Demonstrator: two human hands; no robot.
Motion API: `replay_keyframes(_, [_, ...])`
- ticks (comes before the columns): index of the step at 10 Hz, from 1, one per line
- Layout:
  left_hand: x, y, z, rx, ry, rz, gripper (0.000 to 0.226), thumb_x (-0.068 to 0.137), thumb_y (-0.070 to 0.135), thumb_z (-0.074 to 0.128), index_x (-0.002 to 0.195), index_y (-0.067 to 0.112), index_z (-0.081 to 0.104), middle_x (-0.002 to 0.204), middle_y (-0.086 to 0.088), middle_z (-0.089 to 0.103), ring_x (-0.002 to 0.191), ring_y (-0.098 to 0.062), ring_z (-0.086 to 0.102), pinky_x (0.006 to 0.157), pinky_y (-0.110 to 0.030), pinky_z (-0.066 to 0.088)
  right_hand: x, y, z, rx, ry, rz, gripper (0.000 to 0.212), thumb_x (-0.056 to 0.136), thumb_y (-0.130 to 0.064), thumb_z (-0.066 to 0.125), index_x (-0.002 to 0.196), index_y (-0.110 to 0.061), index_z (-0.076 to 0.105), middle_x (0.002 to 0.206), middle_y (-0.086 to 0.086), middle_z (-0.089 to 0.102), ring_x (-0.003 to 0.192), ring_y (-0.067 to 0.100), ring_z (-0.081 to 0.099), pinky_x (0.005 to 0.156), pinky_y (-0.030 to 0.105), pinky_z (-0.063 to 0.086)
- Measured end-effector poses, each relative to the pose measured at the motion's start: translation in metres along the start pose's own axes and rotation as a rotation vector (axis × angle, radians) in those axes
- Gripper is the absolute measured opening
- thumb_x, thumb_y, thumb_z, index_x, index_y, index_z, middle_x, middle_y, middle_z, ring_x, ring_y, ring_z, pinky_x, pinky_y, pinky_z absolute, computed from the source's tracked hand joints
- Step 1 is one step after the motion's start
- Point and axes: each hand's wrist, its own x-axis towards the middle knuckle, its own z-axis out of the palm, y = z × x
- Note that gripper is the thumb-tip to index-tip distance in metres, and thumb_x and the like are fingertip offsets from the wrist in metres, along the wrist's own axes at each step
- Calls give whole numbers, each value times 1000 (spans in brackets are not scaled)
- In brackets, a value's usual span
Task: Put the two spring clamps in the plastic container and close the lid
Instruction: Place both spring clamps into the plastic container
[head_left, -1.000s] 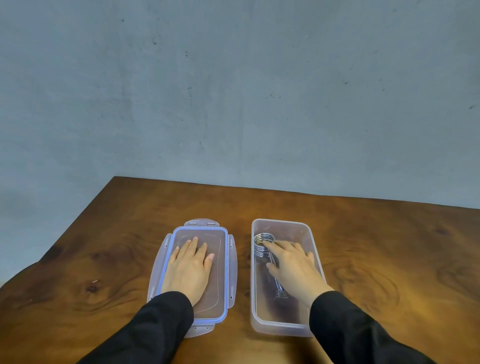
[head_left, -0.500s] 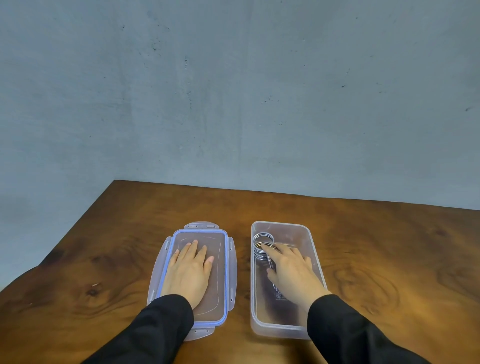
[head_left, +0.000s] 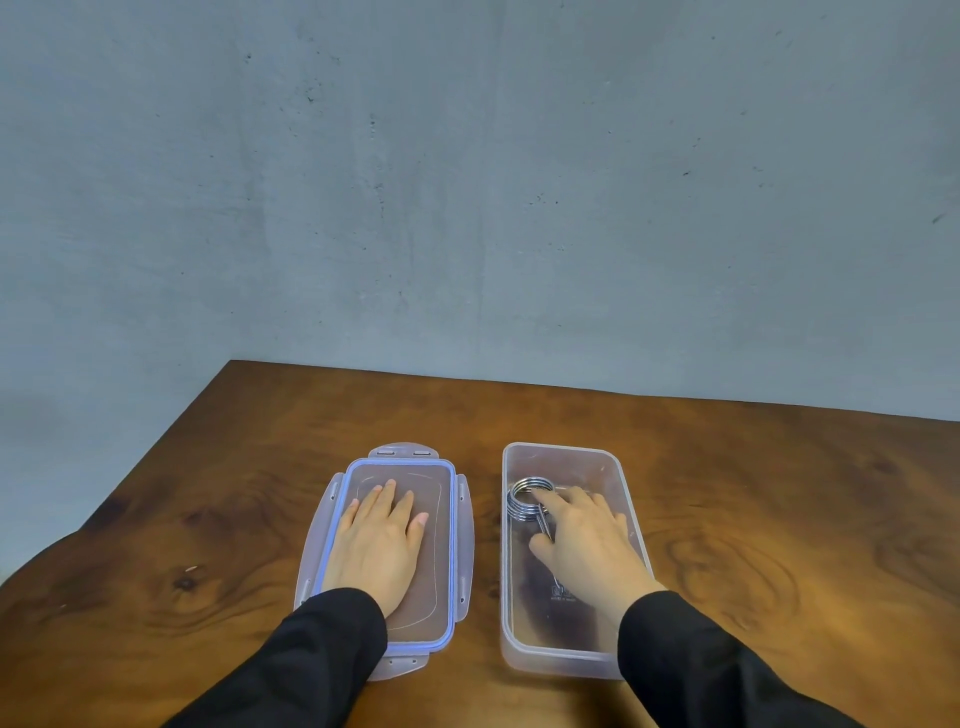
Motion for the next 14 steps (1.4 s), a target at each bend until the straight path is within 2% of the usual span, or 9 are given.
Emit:
replay_keyframes(1, [0,-1,1,-2,-4,-1,56,103,51,21,154,29,29,166,4,23,153,-17,18,122,-34,3,1,-1,1,22,-9,-8,52,97,-39,53,148,-36,42,153,-8,46,143,24,34,117,52,26])
replay_keyframes(4, [-1,-1,0,10,-9,4,57,102,51,20,155,28,28,166,4,23,153,-18,18,122,-34,3,9,-1,10,-64,42,-24,43,102,-40,50,144,-37,48,145,-6,56,137,24,44,110,49,37])
replay_keyframes(6, [1,-2,1,16,-14,3,61,100,53,16,154,28,29,166,4,23,153,-17,18,123,-35,4,21,-4,11,-166,56,-33,40,102,-40,50,140,-33,52,134,0,63,124,27,54,100,46,45])
replay_keyframes(7, [1,-1,0,20,-20,-1,72,92,57,6,154,29,30,165,4,24,152,-17,19,123,-35,4,24,-6,11,-195,47,-34,40,101,-41,51,140,-31,53,132,1,64,123,29,55,101,47,45])
replay_keyframes(9, [1,-1,1,22,-19,-4,63,98,54,15,154,29,29,165,4,24,152,-18,20,122,-35,4,27,-6,9,-205,13,-53,42,102,-39,49,143,-28,49,135,3,62,125,30,53,103,47,43])
replay_keyframes(10, [0,0,0,10,-23,-6,66,96,55,12,154,29,29,165,4,24,152,-18,19,122,-35,4,27,-8,9,-206,3,-52,45,101,-40,51,145,-28,46,136,4,61,126,30,53,104,46,43])
replay_keyframes(11, [0,-1,0,8,-20,2,58,102,51,20,155,28,29,166,3,23,153,-18,18,123,-36,5,27,-9,10,-194,7,-46,46,101,-41,51,144,-28,45,136,4,61,126,30,54,104,47,43])
replay_keyframes(13, [0,-1,-1,-3,-20,5,57,103,50,22,154,28,29,166,3,23,153,-18,18,123,-35,5,25,-11,7,-115,-2,-11,63,97,-50,53,153,-30,33,148,3,53,137,29,47,115,48,35])
replay_keyframes(14, [0,0,0,-4,-12,1,57,103,50,22,155,28,28,166,4,23,153,-18,19,123,-36,6,21,-10,1,-92,-1,-16,67,96,-54,53,154,-29,30,150,2,52,137,28,47,115,46,35])
